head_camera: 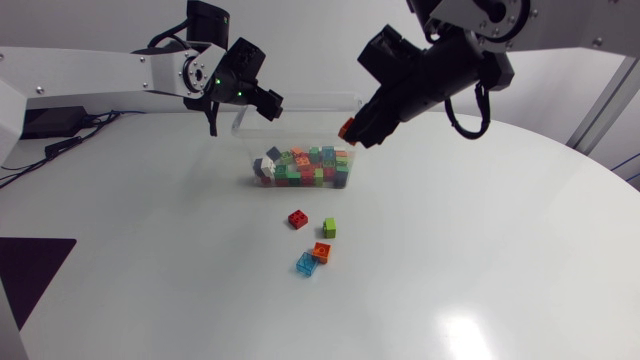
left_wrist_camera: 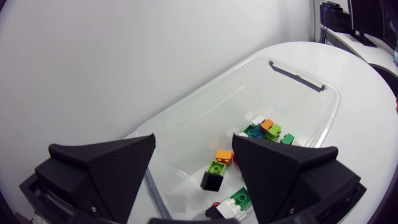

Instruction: Place the duplo bricks in the container

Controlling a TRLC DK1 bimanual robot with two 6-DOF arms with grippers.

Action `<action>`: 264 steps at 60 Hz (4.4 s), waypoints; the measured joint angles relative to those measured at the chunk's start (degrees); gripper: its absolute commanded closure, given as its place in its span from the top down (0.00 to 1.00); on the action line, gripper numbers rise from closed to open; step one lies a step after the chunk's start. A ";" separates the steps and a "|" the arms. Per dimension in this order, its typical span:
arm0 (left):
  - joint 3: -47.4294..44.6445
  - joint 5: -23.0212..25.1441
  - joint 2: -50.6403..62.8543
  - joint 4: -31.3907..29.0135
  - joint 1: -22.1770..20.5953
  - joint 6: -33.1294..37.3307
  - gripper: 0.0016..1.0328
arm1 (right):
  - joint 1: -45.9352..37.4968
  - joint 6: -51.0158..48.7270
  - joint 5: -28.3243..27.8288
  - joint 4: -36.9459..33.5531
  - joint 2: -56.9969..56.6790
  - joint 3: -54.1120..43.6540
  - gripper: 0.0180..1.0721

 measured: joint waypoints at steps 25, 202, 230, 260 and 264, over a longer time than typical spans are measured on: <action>-17.81 4.98 -16.06 3.06 1.92 2.69 0.96 | -1.53 4.74 -0.44 6.01 10.78 13.27 0.27; -10.69 2.86 2.08 -31.69 -12.35 3.28 0.36 | -1.11 -17.53 -3.89 12.85 9.09 -20.92 0.92; -16.28 3.02 -18.82 -27.52 -11.04 3.48 0.36 | -0.11 -27.19 -5.99 9.51 22.16 -10.43 0.93; -16.06 4.59 -21.75 -16.41 -6.71 3.41 0.36 | 0.00 -30.21 -6.93 7.87 29.99 -3.87 0.46; -15.26 4.59 -21.49 -16.09 -6.05 3.23 0.36 | 0.00 -30.23 -7.45 7.41 30.08 -3.58 0.31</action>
